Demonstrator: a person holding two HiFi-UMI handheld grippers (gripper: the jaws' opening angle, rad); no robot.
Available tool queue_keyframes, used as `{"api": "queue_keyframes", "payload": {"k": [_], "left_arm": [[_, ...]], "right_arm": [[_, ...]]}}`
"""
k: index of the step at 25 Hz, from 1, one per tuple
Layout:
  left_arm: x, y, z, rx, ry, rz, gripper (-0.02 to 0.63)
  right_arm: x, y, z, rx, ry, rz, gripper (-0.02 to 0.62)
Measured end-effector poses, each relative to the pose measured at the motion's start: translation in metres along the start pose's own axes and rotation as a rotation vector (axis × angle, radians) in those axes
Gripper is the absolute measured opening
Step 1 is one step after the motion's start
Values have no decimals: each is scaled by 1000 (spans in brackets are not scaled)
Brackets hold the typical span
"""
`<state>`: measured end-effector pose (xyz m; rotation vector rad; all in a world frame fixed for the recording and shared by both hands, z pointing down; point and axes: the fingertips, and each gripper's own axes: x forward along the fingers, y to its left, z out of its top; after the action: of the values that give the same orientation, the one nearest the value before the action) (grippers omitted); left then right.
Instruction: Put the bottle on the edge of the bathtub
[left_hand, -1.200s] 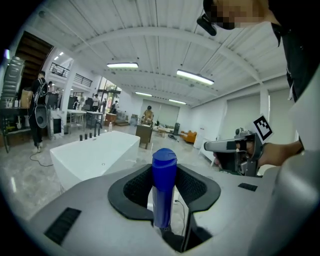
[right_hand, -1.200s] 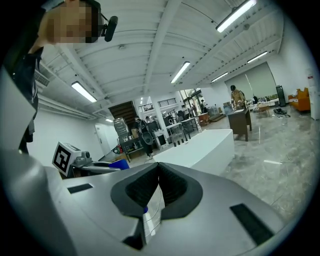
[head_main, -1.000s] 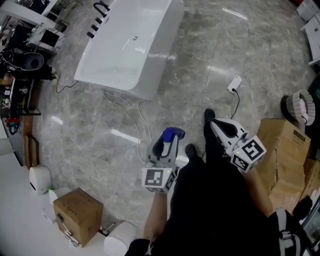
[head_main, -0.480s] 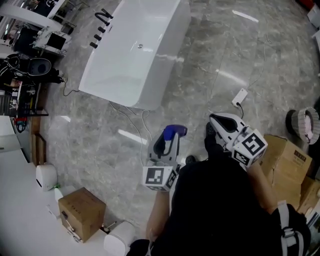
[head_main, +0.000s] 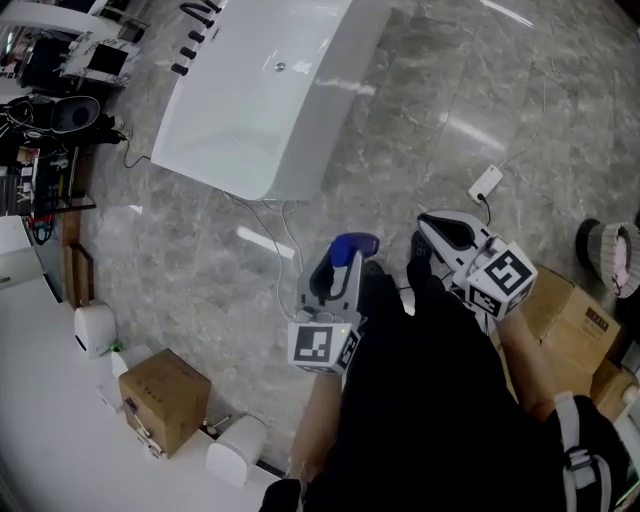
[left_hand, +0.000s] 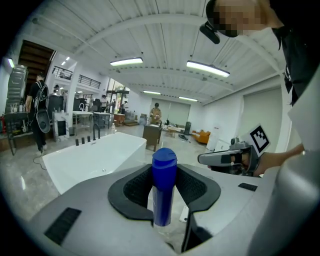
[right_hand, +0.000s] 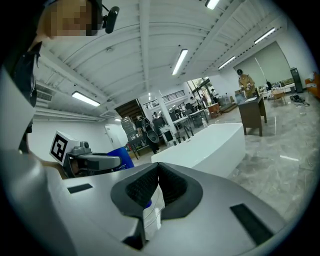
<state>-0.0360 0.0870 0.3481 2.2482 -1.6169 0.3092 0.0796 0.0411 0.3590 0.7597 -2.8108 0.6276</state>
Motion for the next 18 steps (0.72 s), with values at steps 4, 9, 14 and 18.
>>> {"api": "queue_keyframes", "payload": {"k": [4, 9, 14, 18], "left_arm": [[15, 10, 0, 17, 19, -16, 149], [32, 43, -2, 24, 46, -67, 149], [66, 78, -3, 30, 90, -144, 149], [100, 104, -7, 68, 137, -216, 149]], "right_arm": [[23, -9, -7, 21, 30, 2, 12], [56, -5, 3, 12, 33, -39, 12], [84, -16, 21, 24, 24, -130, 12], [116, -31, 22, 80, 12, -178, 12]]}}
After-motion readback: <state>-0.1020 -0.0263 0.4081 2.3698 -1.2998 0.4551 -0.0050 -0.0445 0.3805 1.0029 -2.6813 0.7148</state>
